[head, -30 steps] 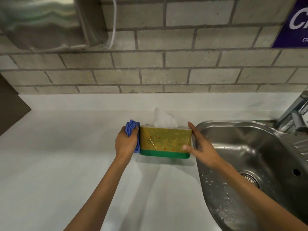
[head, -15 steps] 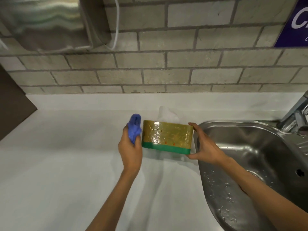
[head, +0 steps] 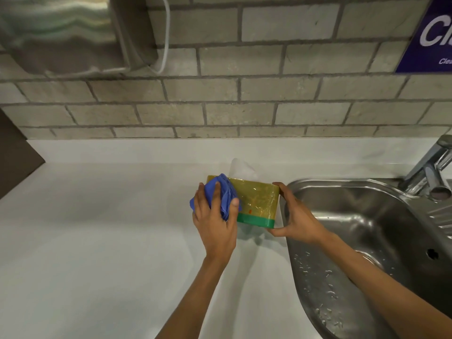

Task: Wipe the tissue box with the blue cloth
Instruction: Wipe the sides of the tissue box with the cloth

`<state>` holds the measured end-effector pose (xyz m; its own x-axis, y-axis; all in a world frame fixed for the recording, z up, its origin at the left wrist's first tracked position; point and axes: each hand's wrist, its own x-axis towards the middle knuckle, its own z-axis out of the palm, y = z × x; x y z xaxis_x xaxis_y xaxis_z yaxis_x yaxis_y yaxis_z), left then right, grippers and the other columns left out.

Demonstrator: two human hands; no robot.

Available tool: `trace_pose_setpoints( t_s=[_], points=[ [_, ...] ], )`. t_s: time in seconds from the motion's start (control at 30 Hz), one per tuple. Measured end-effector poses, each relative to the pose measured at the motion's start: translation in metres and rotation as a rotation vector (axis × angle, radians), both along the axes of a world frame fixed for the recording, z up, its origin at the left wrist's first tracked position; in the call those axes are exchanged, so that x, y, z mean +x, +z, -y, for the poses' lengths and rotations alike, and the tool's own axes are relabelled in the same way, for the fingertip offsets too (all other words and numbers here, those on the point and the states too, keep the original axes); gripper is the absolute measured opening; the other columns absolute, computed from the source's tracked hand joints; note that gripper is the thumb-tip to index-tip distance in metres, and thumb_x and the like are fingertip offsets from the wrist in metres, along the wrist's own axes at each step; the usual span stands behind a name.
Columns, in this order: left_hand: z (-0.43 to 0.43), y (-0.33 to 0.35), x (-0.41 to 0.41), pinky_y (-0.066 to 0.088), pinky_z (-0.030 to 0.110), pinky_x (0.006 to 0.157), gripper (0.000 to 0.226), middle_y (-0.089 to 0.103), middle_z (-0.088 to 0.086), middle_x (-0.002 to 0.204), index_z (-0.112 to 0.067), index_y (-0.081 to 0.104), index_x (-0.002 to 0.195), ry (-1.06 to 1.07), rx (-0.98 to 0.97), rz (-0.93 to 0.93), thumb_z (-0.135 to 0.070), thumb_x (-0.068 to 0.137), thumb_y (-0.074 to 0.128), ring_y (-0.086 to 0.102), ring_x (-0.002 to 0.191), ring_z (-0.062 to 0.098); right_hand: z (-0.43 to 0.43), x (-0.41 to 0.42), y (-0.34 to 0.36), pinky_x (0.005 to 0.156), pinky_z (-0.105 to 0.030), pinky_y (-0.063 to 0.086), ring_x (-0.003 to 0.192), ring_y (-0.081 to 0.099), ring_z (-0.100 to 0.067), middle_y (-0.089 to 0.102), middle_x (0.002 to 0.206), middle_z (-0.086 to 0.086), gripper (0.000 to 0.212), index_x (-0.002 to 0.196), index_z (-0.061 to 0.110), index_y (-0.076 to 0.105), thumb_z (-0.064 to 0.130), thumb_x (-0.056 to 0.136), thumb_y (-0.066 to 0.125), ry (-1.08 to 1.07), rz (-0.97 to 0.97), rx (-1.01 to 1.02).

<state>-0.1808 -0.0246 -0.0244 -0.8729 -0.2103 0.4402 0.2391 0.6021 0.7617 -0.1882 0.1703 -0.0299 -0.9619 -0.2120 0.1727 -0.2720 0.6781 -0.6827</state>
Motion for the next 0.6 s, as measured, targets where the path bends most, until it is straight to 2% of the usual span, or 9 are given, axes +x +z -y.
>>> trace_pose_setpoints(
  t_s=[0.13,0.23,0.33,0.47,0.6],
  points=[
    [-0.005,0.008,-0.007,0.033,0.047,0.110,0.069,0.041,0.017,0.146,-0.011,0.056,0.126,0.081,0.195,0.063,-0.059,0.084,0.029,0.032,0.139,0.028,0.002,0.004,-0.001,0.058,0.001,0.037,0.074,0.051,0.018,0.051,0.117,0.005,0.098,0.135,0.028,0.023,0.028,0.055,0.079,-0.020,-0.007,-0.027],
    [-0.008,0.006,-0.009,0.032,0.049,0.108,0.068,0.039,0.021,0.146,-0.011,0.044,0.137,0.124,-0.011,0.061,-0.054,0.084,0.049,0.030,0.137,0.035,0.004,0.005,-0.002,0.058,0.001,0.036,0.073,0.051,0.018,0.051,0.112,0.004,0.097,0.135,0.027,0.024,0.025,0.055,0.080,-0.032,-0.020,-0.033],
    [-0.010,0.002,-0.012,0.033,0.048,0.107,0.064,0.035,0.022,0.148,-0.013,0.035,0.144,0.157,-0.137,0.113,-0.042,0.089,0.051,0.030,0.137,0.038,0.006,0.006,-0.003,0.055,0.000,0.036,0.071,0.051,0.016,0.051,0.109,0.003,0.097,0.134,0.028,0.025,0.022,0.054,0.079,-0.042,-0.032,-0.037],
    [-0.026,0.008,-0.005,0.043,0.059,0.098,0.057,0.047,0.028,0.139,-0.009,0.048,0.135,0.110,-0.294,0.091,-0.037,0.087,0.057,0.041,0.129,0.047,0.007,0.006,-0.003,0.055,0.001,0.036,0.072,0.052,0.017,0.051,0.102,0.006,0.096,0.133,0.027,0.026,0.022,0.054,0.079,-0.048,-0.042,-0.056],
    [-0.032,0.000,0.006,0.049,0.059,0.088,0.061,0.061,0.025,0.125,-0.009,0.057,0.128,-0.007,-0.580,-0.068,-0.040,0.076,0.067,0.055,0.117,0.047,0.007,0.007,-0.003,0.057,0.001,0.037,0.072,0.052,0.018,0.051,0.104,0.008,0.097,0.134,0.028,0.025,0.023,0.054,0.079,-0.044,-0.034,-0.066]
  ],
)
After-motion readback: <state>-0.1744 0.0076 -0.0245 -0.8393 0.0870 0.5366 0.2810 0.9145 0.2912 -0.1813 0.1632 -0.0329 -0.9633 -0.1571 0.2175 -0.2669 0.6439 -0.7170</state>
